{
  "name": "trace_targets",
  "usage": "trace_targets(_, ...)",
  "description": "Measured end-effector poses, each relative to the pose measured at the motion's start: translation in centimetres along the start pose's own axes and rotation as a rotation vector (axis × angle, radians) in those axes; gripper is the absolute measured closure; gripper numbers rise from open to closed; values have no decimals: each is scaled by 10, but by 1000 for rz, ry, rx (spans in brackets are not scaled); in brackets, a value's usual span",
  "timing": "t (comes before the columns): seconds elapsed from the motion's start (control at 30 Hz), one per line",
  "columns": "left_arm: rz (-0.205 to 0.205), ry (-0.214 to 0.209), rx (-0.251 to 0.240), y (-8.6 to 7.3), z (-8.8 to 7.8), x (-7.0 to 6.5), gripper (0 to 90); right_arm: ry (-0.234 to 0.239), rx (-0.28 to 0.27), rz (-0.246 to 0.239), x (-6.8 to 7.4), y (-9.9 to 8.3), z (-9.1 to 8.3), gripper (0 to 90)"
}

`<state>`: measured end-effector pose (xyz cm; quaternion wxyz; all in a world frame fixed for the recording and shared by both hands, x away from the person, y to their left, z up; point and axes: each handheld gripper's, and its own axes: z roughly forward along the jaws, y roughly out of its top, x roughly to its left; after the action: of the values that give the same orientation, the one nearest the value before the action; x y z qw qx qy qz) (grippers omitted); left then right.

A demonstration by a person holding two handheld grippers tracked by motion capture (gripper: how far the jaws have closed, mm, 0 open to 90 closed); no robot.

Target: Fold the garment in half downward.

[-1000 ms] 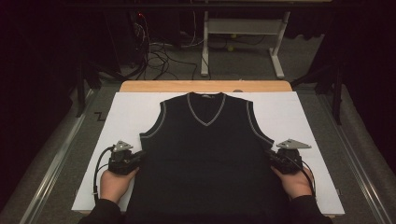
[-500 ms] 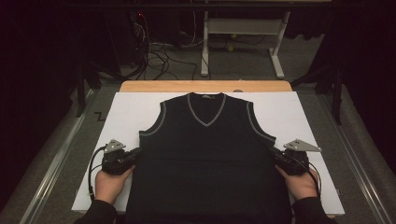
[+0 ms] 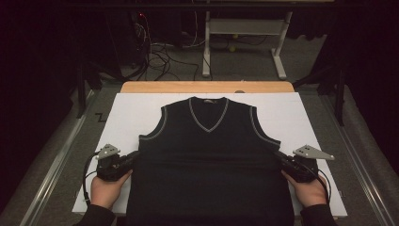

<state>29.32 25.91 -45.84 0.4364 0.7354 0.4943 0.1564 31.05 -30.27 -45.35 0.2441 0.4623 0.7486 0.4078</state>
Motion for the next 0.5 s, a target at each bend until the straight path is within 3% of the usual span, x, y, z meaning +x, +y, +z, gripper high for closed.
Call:
trace_targets(0.17,15,-7,-17,0,-9,-5,795,13,-14,-7,3,-4,-10,863)
trace_targets(0.5,42,-25,-13,-14,-29,-16,794,26,-21,-26,9,-15,-30,861)
